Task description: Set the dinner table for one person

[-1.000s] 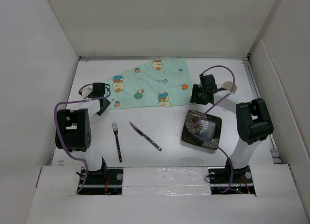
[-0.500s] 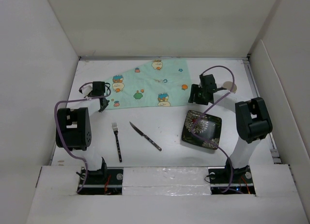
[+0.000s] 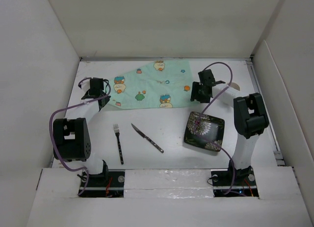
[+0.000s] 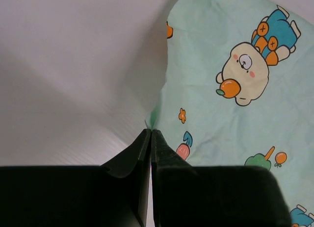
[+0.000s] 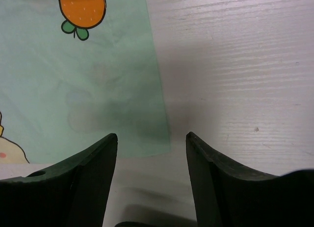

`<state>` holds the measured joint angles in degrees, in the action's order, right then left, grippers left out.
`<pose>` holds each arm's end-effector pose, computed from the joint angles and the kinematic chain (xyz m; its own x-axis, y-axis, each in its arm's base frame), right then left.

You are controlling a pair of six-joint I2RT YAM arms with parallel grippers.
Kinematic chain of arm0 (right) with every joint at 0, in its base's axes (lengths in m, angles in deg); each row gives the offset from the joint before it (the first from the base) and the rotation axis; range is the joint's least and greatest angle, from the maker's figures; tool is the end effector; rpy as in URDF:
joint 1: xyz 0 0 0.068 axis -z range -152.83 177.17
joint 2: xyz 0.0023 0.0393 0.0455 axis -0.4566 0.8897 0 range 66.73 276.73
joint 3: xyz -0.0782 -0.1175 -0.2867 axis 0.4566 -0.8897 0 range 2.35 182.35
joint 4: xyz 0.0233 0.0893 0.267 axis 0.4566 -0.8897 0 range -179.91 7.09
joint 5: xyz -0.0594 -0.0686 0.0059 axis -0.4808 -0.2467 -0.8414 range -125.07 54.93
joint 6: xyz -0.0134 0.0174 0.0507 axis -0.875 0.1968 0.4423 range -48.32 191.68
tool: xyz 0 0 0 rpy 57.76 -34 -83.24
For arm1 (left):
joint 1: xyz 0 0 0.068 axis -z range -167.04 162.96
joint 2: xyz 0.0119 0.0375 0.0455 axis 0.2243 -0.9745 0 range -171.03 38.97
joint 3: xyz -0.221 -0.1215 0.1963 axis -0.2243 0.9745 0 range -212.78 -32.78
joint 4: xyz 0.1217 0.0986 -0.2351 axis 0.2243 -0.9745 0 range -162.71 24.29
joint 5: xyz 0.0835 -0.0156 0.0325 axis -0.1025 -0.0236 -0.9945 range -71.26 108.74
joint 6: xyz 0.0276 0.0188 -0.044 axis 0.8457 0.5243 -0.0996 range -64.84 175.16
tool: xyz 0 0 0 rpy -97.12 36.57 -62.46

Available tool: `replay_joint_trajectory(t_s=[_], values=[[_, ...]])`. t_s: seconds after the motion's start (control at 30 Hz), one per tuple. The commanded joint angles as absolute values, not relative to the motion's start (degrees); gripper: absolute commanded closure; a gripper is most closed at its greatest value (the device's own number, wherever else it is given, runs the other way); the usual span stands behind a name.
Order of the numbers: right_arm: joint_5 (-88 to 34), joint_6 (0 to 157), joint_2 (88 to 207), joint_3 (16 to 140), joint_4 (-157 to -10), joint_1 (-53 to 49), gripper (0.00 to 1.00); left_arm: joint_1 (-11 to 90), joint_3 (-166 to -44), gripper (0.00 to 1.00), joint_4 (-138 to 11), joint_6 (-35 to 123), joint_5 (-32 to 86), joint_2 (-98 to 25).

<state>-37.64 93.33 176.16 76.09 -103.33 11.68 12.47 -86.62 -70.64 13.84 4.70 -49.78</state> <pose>0.4226 0.1153 0.2080 -0.8331 0.1516 -0.5319 0.0696 0.9828 0.1710 0.3516 0.0121 0.2510 -0.3526 -0.6436 -0.6793 -0.5691 0.7237 -0.3904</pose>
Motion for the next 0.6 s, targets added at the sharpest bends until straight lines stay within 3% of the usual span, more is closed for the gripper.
replay_joint_trajectory(t_s=[0.0,0.13,0.43,0.5,0.57], values=[[-39.55,93.39,178.17,80.92,-110.14,11.08,0.37,12.34,-88.58,1.0,-68.88,14.82,7.05,-47.95],[-40.78,93.48,180.9,84.61,-114.72,10.2,0.37,12.34,-89.55,1.0,-69.4,15.26,7.67,-48.74],[-40.08,93.39,187.66,94.01,-125.08,8.98,0.48,12.34,-91.48,1.0,-68.88,16.22,9.69,-49.36],[-38.86,93.04,188.02,94.11,-125.36,8.97,0.54,12.34,-91.84,1.0,-68.96,16.23,9.95,-49.88],[-37.63,93.13,187.68,93.5,-124.83,8.97,0.7,12.34,-91.84,1.0,-68.96,16.31,10.13,-49.97]])
